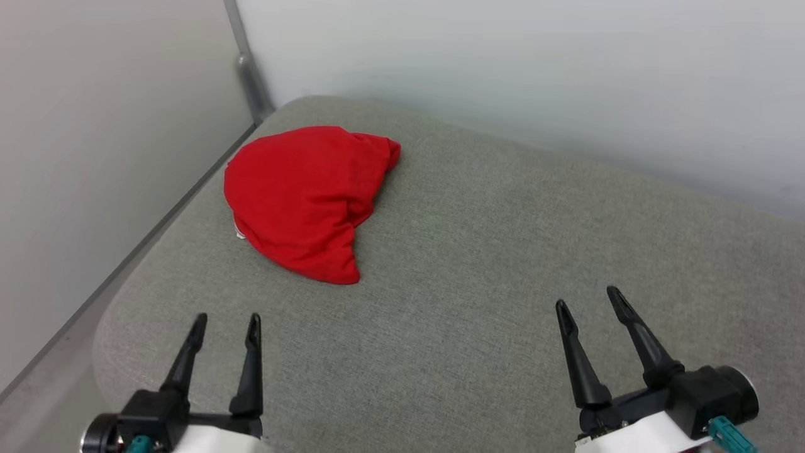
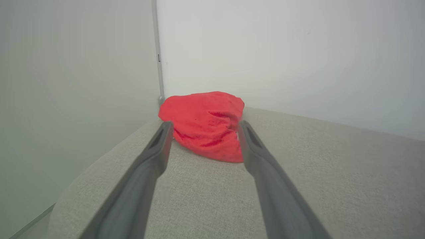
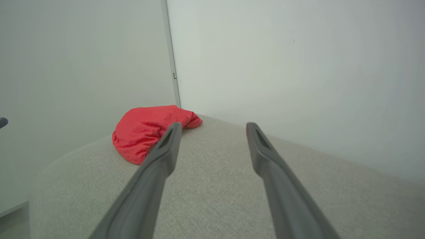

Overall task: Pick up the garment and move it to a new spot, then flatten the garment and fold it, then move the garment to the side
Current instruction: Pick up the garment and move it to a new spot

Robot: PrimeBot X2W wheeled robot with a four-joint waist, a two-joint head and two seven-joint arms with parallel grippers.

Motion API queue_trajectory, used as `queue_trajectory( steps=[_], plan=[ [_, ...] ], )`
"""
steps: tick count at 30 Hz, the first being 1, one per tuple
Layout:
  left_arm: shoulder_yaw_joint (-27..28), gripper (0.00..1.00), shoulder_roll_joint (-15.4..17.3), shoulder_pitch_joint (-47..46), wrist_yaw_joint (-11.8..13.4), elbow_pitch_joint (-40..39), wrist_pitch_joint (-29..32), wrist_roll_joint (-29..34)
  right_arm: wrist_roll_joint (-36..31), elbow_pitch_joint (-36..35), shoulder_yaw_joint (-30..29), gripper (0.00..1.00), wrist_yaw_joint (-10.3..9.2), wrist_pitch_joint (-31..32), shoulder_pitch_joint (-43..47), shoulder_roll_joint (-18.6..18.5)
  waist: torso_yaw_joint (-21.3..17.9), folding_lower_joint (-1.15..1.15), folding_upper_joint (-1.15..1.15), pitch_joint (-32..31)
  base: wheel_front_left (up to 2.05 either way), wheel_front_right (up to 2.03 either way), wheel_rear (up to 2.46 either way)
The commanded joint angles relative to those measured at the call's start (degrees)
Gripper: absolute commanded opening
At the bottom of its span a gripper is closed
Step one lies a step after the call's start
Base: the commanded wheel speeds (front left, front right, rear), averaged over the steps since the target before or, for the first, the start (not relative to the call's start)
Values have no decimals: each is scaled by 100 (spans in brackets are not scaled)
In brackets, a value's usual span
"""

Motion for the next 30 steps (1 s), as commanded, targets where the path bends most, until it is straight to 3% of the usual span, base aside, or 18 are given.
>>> queue_trajectory(
  steps=[1,7,11,14,21,26,30],
  plan=[
    [99,100,0,-227,-25,-53,-14,-5,-61,-60,12,100,-2,-10,-135,7,-168,0,0,304,0,0,0],
    [648,100,87,-1085,-116,129,-14,-265,-506,-387,151,100,-2,-11,-509,2,-511,0,0,1160,0,0,0],
    [718,100,717,-2066,-159,1009,-6,-726,-891,-614,282,100,-2,-10,-809,1,-776,0,0,1788,0,0,0],
    [283,100,1446,-2814,-161,1542,411,-1180,-1080,-725,286,100,-2,-10,-980,-4,-915,0,0,2116,0,0,0],
    [-815,100,3054,-4293,-163,2192,2230,-3040,-1248,-899,274,100,-2,-10,-1302,-86,-1198,0,0,2694,0,0,0],
    [-1353,100,3807,-4984,-162,2509,3898,-4348,-1298,-938,298,100,-2,-11,-1400,-105,-1388,0,0,2968,0,0,0],
    [-1640,100,4126,-5298,-157,2712,4841,-4968,-1322,-949,355,100,-2,-10,-1446,-95,-1545,0,0,3146,0,0,0]
  ],
)
